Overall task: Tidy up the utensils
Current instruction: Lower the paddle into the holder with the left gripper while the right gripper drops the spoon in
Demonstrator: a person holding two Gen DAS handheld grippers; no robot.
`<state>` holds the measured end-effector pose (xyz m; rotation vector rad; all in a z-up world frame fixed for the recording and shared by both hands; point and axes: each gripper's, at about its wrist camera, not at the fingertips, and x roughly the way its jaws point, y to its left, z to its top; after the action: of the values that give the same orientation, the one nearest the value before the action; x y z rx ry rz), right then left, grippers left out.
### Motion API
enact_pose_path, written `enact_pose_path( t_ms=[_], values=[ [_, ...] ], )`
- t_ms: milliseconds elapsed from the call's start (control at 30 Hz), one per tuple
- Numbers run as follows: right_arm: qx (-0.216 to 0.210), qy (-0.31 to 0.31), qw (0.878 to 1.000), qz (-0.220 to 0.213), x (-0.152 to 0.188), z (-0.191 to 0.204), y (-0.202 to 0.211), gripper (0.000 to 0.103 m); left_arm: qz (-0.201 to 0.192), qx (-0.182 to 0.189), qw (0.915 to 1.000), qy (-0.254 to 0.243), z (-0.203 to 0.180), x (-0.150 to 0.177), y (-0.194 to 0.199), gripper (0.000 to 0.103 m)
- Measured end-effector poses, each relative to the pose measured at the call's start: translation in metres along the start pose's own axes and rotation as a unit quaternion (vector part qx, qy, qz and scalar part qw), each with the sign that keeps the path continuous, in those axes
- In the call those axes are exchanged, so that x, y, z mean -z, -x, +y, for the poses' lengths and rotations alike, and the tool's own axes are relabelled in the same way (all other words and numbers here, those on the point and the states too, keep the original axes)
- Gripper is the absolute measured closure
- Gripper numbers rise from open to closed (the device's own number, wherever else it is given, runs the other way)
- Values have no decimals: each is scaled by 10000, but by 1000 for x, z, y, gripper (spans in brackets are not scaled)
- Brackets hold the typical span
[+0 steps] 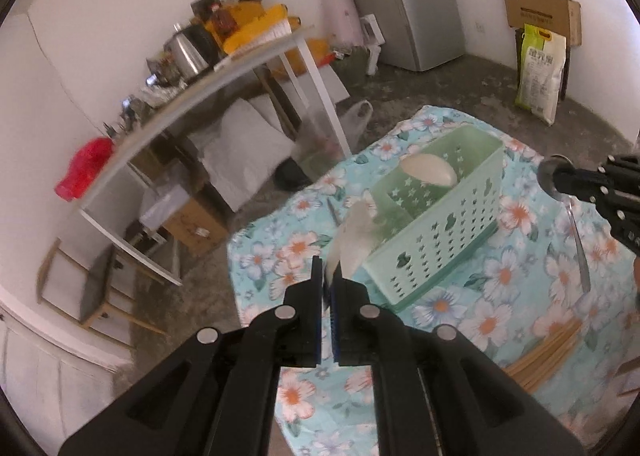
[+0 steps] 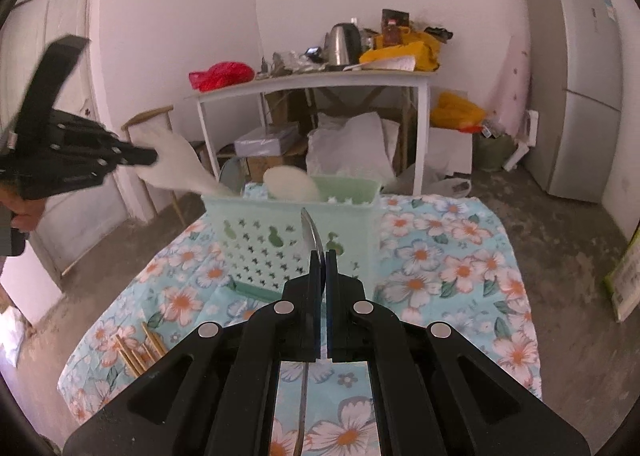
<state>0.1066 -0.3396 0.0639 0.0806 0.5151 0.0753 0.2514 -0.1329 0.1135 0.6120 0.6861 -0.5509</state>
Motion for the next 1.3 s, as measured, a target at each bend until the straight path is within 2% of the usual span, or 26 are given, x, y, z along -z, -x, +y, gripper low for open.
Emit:
enact_pose_path(
  t_ms=[133, 167, 233, 433, 500, 600, 800, 967, 1100, 1200, 1300],
  values=[
    [-46, -85, 9999, -93, -7, -10, 4, 103, -5, 377, 9985, 402, 7, -8, -12, 97],
    [-71, -107, 9998, -119, -9, -12, 5, 103, -29, 503, 9974, 511, 9, -9, -15, 94],
    [-102, -148, 9997, -167, -14, -15, 7, 103, -140, 929, 9918, 867, 16, -10, -20, 87],
    [-308, -349, 9980, -432, -33, -22, 15, 103, -386, 1357, 9784, 1513, 29, -10, -35, 81],
    [-412, -450, 9961, -634, -45, -24, 19, 103, -438, 1479, 9736, 1681, 31, -10, -39, 74],
    [-557, -569, 9913, -1046, -68, -28, 21, 103, -546, 1453, 9706, 1837, 32, -11, -44, 63],
    [-475, -709, 9820, -1685, -106, -31, -6, 103, -664, 1420, 9662, 2049, 29, -7, -46, 60],
    [-432, -847, 9767, -1922, -112, -37, -42, 102, -771, 1376, 9639, 2143, 28, -1, -47, 58],
    [-229, -646, 9811, -1808, -102, -32, -67, 102, -840, 1238, 9630, 2240, 29, 2, -52, 56],
    [-129, -533, 9872, -1497, -86, -32, -83, 102, -882, 997, 9667, 2187, 24, 3, -59, 56],
    [-218, -633, 9909, -1167, -69, -38, -90, 102, -866, 826, 9694, 2146, 20, 5, -69, 56]
  ],
)
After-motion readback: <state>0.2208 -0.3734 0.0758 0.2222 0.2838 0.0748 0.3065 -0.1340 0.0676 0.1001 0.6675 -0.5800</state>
